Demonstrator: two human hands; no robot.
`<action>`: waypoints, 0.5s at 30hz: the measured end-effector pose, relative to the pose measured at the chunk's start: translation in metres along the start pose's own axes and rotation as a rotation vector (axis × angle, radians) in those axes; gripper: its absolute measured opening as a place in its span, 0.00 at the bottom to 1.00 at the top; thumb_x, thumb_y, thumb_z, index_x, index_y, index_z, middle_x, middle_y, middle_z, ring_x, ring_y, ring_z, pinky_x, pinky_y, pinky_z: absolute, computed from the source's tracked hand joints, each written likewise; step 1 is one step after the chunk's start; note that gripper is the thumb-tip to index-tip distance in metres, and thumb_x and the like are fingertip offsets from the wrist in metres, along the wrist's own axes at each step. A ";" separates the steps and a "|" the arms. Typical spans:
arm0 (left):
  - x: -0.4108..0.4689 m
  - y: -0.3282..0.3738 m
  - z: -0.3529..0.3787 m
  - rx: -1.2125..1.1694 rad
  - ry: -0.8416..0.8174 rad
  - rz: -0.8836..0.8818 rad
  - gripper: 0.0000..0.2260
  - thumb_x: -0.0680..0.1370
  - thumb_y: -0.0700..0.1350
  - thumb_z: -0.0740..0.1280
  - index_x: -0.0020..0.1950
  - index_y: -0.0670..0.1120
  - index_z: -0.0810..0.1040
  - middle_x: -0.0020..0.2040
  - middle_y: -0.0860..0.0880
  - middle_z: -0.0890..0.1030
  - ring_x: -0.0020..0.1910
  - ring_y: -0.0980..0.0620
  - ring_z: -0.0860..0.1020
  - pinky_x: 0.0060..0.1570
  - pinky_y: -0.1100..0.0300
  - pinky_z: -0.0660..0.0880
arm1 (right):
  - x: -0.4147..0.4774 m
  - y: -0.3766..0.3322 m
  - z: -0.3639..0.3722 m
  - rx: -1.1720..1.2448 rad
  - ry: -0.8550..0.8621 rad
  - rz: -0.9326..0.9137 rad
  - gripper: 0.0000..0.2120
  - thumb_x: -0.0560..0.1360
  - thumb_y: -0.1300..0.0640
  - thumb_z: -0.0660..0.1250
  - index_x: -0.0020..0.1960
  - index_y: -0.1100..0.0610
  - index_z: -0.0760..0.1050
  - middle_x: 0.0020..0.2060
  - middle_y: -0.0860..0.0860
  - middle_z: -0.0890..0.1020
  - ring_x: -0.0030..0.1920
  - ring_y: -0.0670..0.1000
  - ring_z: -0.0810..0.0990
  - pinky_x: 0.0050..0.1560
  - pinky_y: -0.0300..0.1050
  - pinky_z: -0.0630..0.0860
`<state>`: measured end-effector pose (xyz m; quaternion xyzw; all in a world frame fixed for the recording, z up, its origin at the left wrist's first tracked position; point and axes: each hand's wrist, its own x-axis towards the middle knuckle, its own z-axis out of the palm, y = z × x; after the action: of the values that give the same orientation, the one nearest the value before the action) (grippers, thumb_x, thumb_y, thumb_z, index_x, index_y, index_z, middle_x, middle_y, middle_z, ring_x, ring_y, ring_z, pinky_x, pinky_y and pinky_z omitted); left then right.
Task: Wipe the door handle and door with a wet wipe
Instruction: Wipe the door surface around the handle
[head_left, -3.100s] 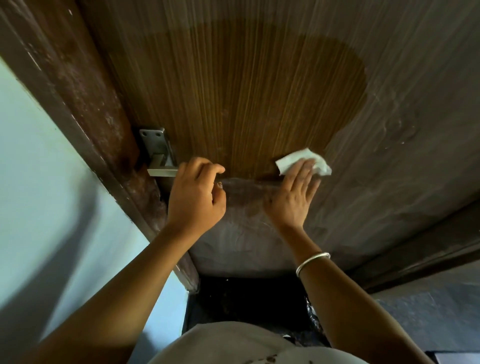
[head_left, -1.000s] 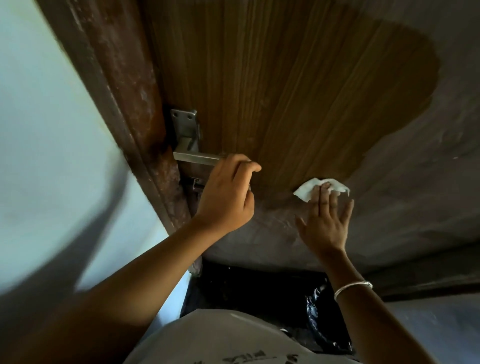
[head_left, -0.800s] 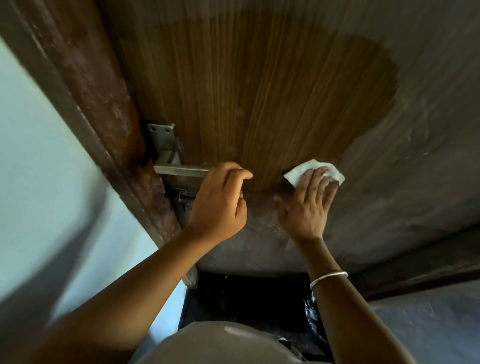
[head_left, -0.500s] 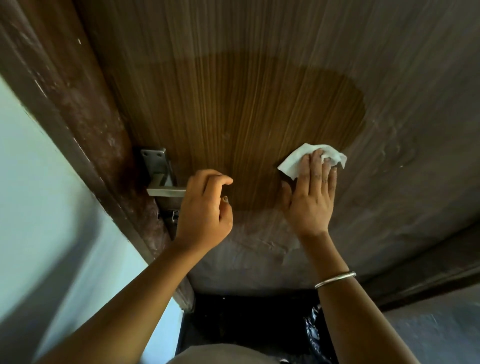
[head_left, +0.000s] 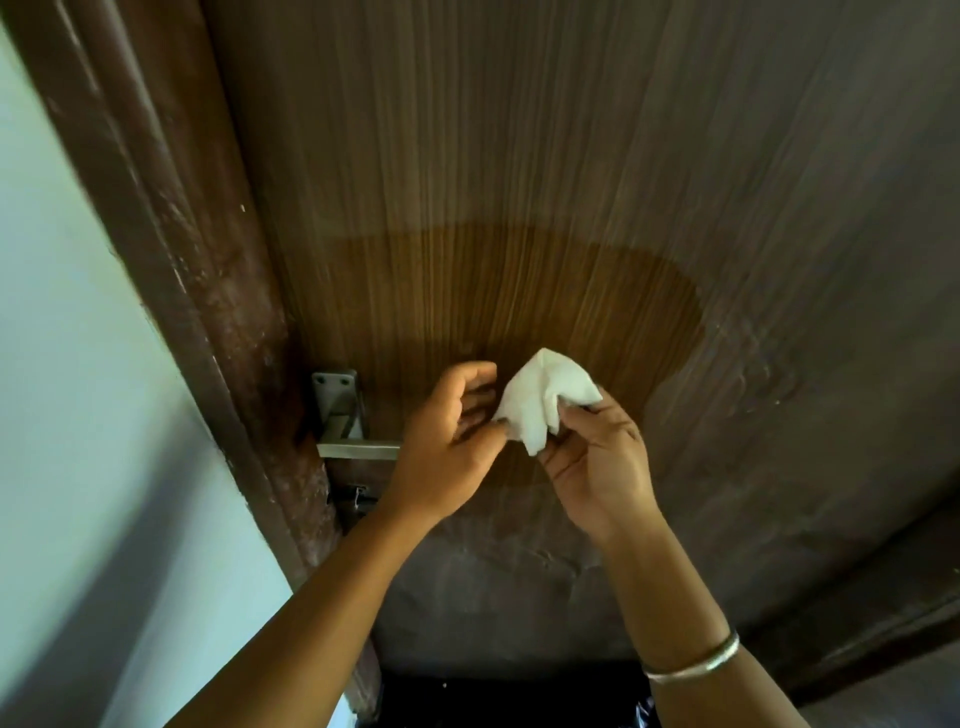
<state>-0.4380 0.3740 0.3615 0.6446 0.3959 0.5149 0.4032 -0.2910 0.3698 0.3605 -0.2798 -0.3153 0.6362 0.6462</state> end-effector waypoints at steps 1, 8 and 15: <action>0.001 0.002 -0.003 -0.091 -0.024 -0.047 0.21 0.69 0.46 0.67 0.62 0.51 0.70 0.59 0.49 0.76 0.55 0.57 0.77 0.48 0.63 0.76 | -0.002 0.001 0.004 0.021 -0.058 0.054 0.11 0.71 0.63 0.63 0.47 0.58 0.83 0.48 0.60 0.83 0.49 0.58 0.83 0.47 0.52 0.81; 0.002 0.005 -0.026 -0.017 0.108 -0.089 0.16 0.73 0.40 0.69 0.53 0.59 0.73 0.43 0.54 0.80 0.41 0.63 0.79 0.33 0.71 0.75 | -0.002 0.006 0.019 -0.231 0.064 0.168 0.11 0.77 0.56 0.61 0.57 0.57 0.76 0.52 0.58 0.82 0.51 0.58 0.82 0.45 0.52 0.81; -0.003 0.010 -0.036 0.111 -0.020 -0.105 0.18 0.71 0.47 0.72 0.58 0.55 0.72 0.48 0.55 0.79 0.45 0.63 0.79 0.41 0.67 0.77 | 0.001 -0.003 0.027 -0.736 -0.065 -0.112 0.06 0.77 0.60 0.64 0.47 0.50 0.78 0.39 0.48 0.85 0.42 0.49 0.84 0.36 0.40 0.79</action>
<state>-0.4727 0.3713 0.3748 0.6494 0.4530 0.4639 0.3973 -0.3094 0.3700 0.3799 -0.4552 -0.5581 0.4527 0.5257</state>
